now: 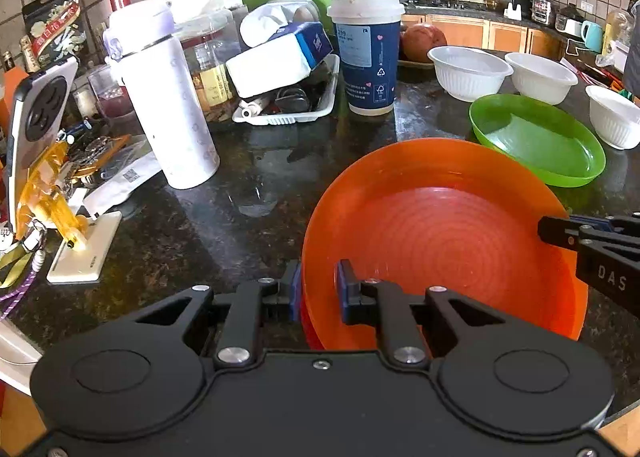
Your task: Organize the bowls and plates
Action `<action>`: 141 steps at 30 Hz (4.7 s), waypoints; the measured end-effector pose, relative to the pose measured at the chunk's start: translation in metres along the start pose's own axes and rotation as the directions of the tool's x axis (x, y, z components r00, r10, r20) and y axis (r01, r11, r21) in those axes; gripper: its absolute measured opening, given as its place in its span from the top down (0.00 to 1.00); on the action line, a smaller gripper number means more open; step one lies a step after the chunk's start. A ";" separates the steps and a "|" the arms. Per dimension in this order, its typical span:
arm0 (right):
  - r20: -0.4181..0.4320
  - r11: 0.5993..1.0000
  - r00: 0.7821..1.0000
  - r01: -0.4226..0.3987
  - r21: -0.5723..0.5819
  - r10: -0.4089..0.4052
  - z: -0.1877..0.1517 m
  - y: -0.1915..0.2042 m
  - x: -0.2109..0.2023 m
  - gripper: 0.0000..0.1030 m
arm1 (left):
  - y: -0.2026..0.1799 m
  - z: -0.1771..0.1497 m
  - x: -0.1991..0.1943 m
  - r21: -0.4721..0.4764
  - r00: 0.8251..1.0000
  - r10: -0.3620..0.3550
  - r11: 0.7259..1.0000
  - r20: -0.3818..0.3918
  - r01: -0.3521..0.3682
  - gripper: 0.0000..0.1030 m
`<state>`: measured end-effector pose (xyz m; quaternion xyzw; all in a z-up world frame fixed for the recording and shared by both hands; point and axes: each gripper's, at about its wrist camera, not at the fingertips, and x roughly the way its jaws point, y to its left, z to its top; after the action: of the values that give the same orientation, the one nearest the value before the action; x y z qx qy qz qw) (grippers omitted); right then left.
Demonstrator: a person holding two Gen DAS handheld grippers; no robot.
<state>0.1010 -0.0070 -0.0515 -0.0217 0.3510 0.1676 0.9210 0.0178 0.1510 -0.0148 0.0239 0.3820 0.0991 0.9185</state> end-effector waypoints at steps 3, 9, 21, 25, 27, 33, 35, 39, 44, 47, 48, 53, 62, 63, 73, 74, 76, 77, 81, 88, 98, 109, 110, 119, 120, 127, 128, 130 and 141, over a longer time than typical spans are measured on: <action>-0.004 1.000 1.000 0.003 -0.007 -0.003 -0.001 0.002 0.000 0.88 | 0.001 -0.001 0.001 0.006 1.000 -0.006 1.000 0.000 0.006 0.76; 0.014 0.999 1.000 -0.001 -0.037 0.002 -0.001 0.008 -0.003 0.84 | -0.005 -0.004 -0.007 0.039 0.999 0.003 0.999 0.054 -0.005 0.64; 0.095 0.999 0.995 0.042 -0.016 -0.041 0.003 0.008 -0.016 0.71 | 0.004 0.008 -0.018 0.038 0.993 -0.039 0.999 0.108 0.035 0.50; 0.127 0.997 0.989 0.080 0.013 -0.081 0.003 0.004 -0.024 0.61 | 0.002 0.015 -0.022 0.066 0.985 -0.087 0.995 0.147 0.078 0.36; 0.144 0.994 0.984 0.103 0.037 -0.107 0.002 0.000 -0.030 0.57 | 0.000 0.019 -0.025 0.085 0.979 -0.113 0.991 0.168 0.100 0.33; 0.190 0.983 0.966 0.162 0.084 -0.176 0.003 -0.018 -0.049 0.47 | -0.014 0.035 -0.028 0.142 0.960 -0.200 0.975 0.196 0.174 0.29; 0.202 0.979 0.959 0.186 0.085 -0.199 0.006 -0.024 -0.054 0.46 | -0.020 0.045 -0.026 0.150 0.956 -0.231 0.967 0.183 0.205 0.29; 0.247 0.972 0.941 0.222 0.073 -0.233 0.015 -0.044 -0.066 0.46 | -0.029 0.064 -0.017 0.133 0.949 -0.284 0.955 0.137 0.266 0.29; 0.289 0.965 0.921 0.260 0.042 -0.261 0.033 -0.073 -0.072 0.46 | -0.043 0.088 -0.014 0.121 0.952 -0.256 0.964 0.167 0.238 0.29; 0.290 0.967 0.923 0.252 0.041 -0.253 0.047 -0.096 -0.068 0.46 | -0.054 0.104 -0.009 0.118 0.955 -0.228 0.971 0.189 0.209 0.29; 0.281 0.970 0.929 0.241 0.040 -0.242 0.051 -0.103 -0.066 0.46 | -0.058 0.109 -0.005 0.113 0.957 -0.226 0.972 0.184 0.208 0.29; 0.237 0.986 0.958 0.167 -0.006 -0.161 0.066 -0.129 -0.046 0.47 | -0.079 0.126 0.022 0.111 0.965 -0.244 0.966 0.096 0.233 0.31; 0.092 0.994 0.993 0.085 -0.066 -0.078 0.076 -0.151 0.010 0.55 | -0.116 0.132 0.068 0.170 0.985 -0.166 0.971 -0.043 0.171 0.40; 0.075 0.995 0.994 0.082 -0.060 -0.078 0.076 -0.154 0.017 0.55 | -0.119 0.133 0.075 0.172 0.985 -0.161 0.970 -0.063 0.170 0.41; -0.028 0.996 0.996 0.083 -0.015 -0.083 0.081 -0.176 0.073 0.59 | -0.129 0.142 0.116 0.177 0.980 -0.140 0.971 -0.138 0.164 0.41; -0.033 0.997 0.996 0.082 -0.011 -0.083 0.081 -0.177 0.076 0.59 | -0.129 0.142 0.119 0.173 0.980 -0.142 0.971 -0.142 0.166 0.41; -0.044 0.997 0.996 0.082 -0.007 -0.082 0.081 -0.180 0.082 0.60 | -0.129 0.143 0.123 0.171 0.978 -0.147 0.970 -0.150 0.172 0.42; -0.050 0.997 0.995 0.080 -0.005 -0.081 0.081 -0.181 0.085 0.60 | -0.129 0.143 0.125 0.173 0.977 -0.145 0.970 -0.155 0.172 0.42; -0.059 0.997 0.995 0.077 -0.001 -0.077 0.081 -0.181 0.091 0.62 | -0.131 0.142 0.133 0.173 0.976 -0.137 0.971 -0.171 0.167 0.44; -0.069 0.997 0.995 0.078 0.005 -0.077 0.081 -0.178 0.097 0.65 | -0.131 0.142 0.138 0.164 0.974 -0.135 0.973 -0.181 0.165 0.46; -0.067 0.997 0.994 0.083 -0.001 -0.083 0.080 -0.174 0.095 0.69 | -0.137 0.145 0.138 0.149 0.967 -0.156 0.971 -0.202 0.187 0.62; -0.052 0.995 0.994 0.096 -0.015 -0.097 0.079 -0.167 0.084 0.75 | -0.132 0.143 0.130 0.124 0.960 -0.169 0.972 -0.224 0.200 0.73; -0.048 0.995 0.994 0.096 -0.015 -0.097 0.079 -0.166 0.082 0.75 | -0.132 0.143 0.126 0.123 0.961 -0.170 0.972 -0.220 0.200 0.73; 0.000 0.992 0.992 0.129 -0.010 -0.129 0.076 -0.158 0.057 0.80 | -0.127 0.137 0.101 0.131 0.967 -0.185 0.969 -0.178 0.210 0.73; 0.002 0.991 0.991 0.133 -0.004 -0.133 0.076 -0.158 0.054 0.81 | -0.126 0.136 0.098 0.130 0.966 -0.190 0.968 -0.174 0.214 0.73; 0.019 0.986 0.986 0.164 0.029 -0.165 0.072 -0.156 0.036 0.90 | -0.120 0.134 0.080 0.130 0.962 -0.231 0.959 -0.146 0.250 0.73; 0.020 0.985 0.986 0.168 0.037 -0.168 0.072 -0.156 0.034 0.90 | -0.120 0.134 0.077 0.134 0.961 -0.236 0.958 -0.141 0.255 0.73; 0.020 0.984 0.985 0.170 0.050 -0.171 0.071 -0.155 0.030 0.90 | -0.118 0.133 0.072 0.139 0.961 -0.245 0.955 -0.130 0.263 0.73; -0.011 0.976 0.978 0.207 0.068 -0.206 0.057 -0.146 0.016 0.90 | -0.124 0.121 0.068 0.165 0.958 -0.255 0.947 -0.133 0.275 0.73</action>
<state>0.1959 -0.1311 -0.0301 -0.0265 0.3543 0.0587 0.9329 0.1706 0.0468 0.0082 0.0507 0.4390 -0.0595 0.8951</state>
